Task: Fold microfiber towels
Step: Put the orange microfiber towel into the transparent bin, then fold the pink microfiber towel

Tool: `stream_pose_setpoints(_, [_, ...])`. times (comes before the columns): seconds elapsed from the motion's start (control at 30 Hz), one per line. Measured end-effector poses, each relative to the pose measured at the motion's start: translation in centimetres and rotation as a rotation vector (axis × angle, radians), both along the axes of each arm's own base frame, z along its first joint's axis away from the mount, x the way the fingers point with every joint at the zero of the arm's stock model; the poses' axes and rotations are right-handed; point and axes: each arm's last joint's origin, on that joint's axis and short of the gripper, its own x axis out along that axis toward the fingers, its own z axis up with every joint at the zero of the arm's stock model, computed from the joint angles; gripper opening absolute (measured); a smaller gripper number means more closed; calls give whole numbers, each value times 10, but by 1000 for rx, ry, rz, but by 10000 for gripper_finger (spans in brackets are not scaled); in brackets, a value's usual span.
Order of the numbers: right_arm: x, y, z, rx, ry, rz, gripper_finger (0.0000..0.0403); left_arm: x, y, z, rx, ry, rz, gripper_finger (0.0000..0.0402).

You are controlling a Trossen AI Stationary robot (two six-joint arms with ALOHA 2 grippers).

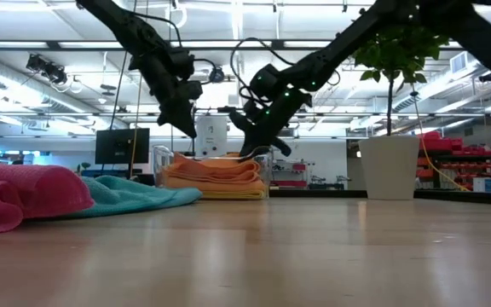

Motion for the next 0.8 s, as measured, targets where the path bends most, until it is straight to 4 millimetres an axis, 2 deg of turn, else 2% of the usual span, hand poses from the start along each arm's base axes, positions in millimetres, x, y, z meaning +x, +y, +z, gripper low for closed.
stream_pose_setpoints(0.17, [0,3,6,-19,200,-66,1,-4,-4,1,-34,15,20,13])
stream_pose_setpoints(0.27, [-3,4,29,-88,247,-95,1,-9,-5,10,-12,-1,26,7])
stream_pose_setpoints(0.37, [-2,3,54,-122,205,-72,0,-13,-7,20,13,-26,34,8])
stream_pose_setpoints(0.43, [-2,5,66,-101,189,-45,0,-17,-10,26,17,-28,40,12])
stream_pose_setpoints(0.53, [-5,11,87,-43,172,26,0,-26,-25,38,-16,-13,23,10])
stream_pose_setpoints(0.63, [-9,35,101,12,201,137,1,-36,-53,45,-133,53,-57,6])
stream_pose_setpoints(0.8, [-6,110,115,-23,279,300,2,-42,-109,56,-283,209,-202,21])
